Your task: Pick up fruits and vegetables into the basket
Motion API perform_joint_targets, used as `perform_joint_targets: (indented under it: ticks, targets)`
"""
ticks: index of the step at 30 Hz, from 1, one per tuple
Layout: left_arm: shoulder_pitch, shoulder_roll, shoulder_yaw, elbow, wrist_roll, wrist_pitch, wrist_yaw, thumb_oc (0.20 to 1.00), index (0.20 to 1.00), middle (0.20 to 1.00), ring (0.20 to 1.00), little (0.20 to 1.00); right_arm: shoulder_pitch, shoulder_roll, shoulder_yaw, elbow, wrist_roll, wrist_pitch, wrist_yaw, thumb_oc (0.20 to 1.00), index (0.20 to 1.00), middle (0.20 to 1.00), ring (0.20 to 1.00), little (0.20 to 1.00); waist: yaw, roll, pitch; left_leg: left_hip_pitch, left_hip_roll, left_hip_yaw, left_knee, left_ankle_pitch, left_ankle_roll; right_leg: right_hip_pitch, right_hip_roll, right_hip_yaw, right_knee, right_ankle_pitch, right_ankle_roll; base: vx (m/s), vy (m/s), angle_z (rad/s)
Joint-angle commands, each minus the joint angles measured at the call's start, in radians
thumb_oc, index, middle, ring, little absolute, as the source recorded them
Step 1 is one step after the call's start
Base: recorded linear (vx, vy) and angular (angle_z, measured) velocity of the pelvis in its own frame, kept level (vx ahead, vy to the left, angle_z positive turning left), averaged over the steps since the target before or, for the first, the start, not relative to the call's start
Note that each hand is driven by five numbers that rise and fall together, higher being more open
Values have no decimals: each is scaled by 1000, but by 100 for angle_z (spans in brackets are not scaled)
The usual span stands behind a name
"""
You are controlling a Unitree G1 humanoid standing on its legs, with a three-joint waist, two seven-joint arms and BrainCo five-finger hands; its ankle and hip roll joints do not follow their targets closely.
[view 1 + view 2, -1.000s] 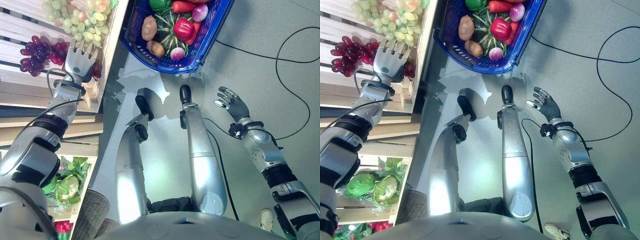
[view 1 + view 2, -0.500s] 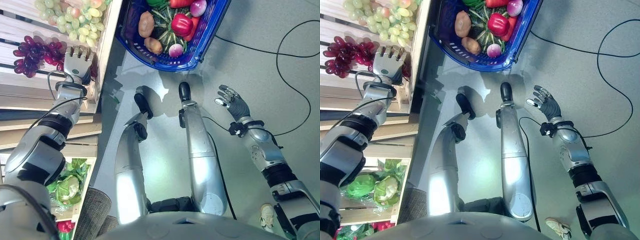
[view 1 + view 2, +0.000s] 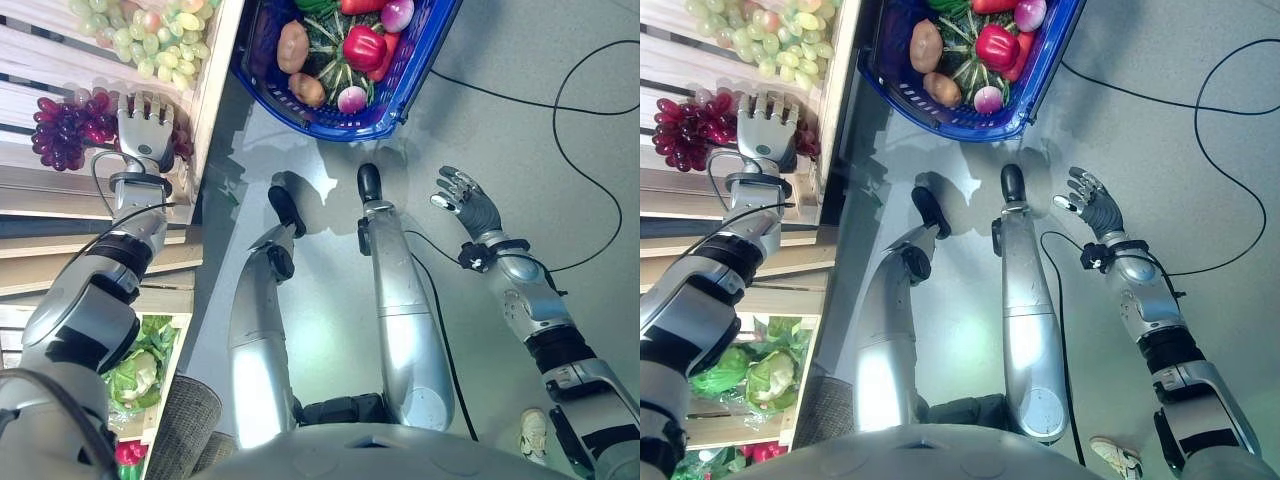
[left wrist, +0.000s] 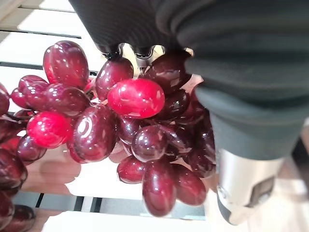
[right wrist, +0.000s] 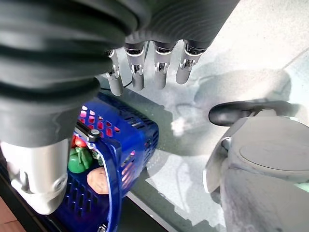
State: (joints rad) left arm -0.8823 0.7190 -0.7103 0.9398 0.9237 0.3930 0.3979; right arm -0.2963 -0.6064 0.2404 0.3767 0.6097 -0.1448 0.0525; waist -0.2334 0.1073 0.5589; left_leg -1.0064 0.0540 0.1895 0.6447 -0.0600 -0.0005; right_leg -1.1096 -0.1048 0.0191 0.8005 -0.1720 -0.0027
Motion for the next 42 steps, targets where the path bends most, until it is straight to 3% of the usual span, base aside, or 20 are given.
perform_joint_targets:
  ticks: [1, 2, 3, 14, 18, 20, 21, 24, 26, 36, 42]
  targets:
    - [33, 58, 46, 105, -9, 80, -14, 652, 652, 652, 652, 652, 8, 5, 32, -49, 38, -45, -6, 1000, 1000, 1000, 1000, 1000, 6, -39, -39, -13, -40, 14, 36, -57, -12, -16, 69, 5, -75, 103, 40, 0, 0, 0]
    - [27, 57, 44, 116, -12, 84, -11, 363, 363, 363, 363, 363, 2, 4, 33, -46, 42, -46, -6, 1000, 1000, 1000, 1000, 1000, 6, -41, -39, -15, -39, 14, 36, -58, -13, -18, 70, 5, -74, 103, 40, 0, 0, 0]
    - [24, 56, 42, 125, -18, 82, -11, 200, 200, 200, 200, 200, -3, 2, 35, -46, 47, -47, -6, 1000, 1000, 1000, 1000, 1000, 6, -43, -39, -18, -38, 14, 37, -58, -13, -21, 70, 4, -73, 103, 39, 0, 0, 0]
    - [32, 52, 53, 143, -132, 48, 48, 200, 200, 200, 200, 200, -15, -6, 36, -43, 43, -57, 1, 1000, 1000, 1000, 1000, 1000, 8, -44, -39, 6, -41, 12, 15, -52, -20, 3, 70, 4, -91, 100, 38, -1, 1, -2]
    - [33, 62, 71, 129, -230, 1, 103, 200, 200, 200, 200, 200, -10, -5, 37, -48, 37, -60, 6, 1000, 1000, 1000, 1000, 1000, 10, -45, -39, 27, -41, 13, 7, -53, -20, 24, 68, 3, -99, 99, 38, 0, 0, 0]
    - [44, 73, 107, 96, -349, -71, 139, 200, 200, 200, 200, 200, 8, 5, 32, -62, 20, -57, 6, 1000, 1000, 1000, 1000, 1000, 16, -46, -39, 54, -45, 12, -4, -55, -19, 50, 67, 1, -109, 99, 40, 0, 0, 0]
    - [46, 74, 109, 95, -353, -72, 132, 200, 200, 200, 200, 200, 9, 5, 32, -63, 19, -57, 6, 1000, 1000, 1000, 1000, 1000, 16, -46, -39, 57, -45, 12, -5, -55, -20, 53, 67, 1, -110, 99, 40, 0, 0, 0]
    - [70, 71, 173, 44, -524, -152, 145, 200, 200, 200, 200, 200, 30, 15, 26, -77, 5, -50, 6, 1000, 1000, 1000, 1000, 1000, 24, -47, -39, 89, -49, 9, -18, -53, -18, 85, 67, -3, -119, 97, 42, 2, -10, 1]
    - [104, 64, 254, -15, -666, -249, 152, 200, 200, 200, 200, 200, 52, 28, 16, -89, -25, -39, 10, 1000, 1000, 1000, 1000, 1000, 36, -47, -39, 131, -54, 6, -35, -52, -14, 127, 67, -10, -128, 92, 43, 3, -16, 1]
    - [257, 31, 487, -282, -891, -451, 182, 200, 200, 200, 200, 200, 131, 66, -2, -168, -236, -33, 6, 1000, 1000, 1000, 1000, 1000, 78, -52, -39, 254, -78, -15, -78, -62, 3, 255, 62, -40, -160, 78, 52, 6, -35, 6]
    - [339, 8, 582, -441, -1042, -591, 117, 200, 200, 200, 200, 200, 112, 41, 25, -239, -382, 2, -1, 1000, 1000, 1000, 1000, 1000, 112, -71, -39, 333, -97, -42, -99, -76, 16, 346, 63, -65, -184, 69, 53, -3, -81, 11]
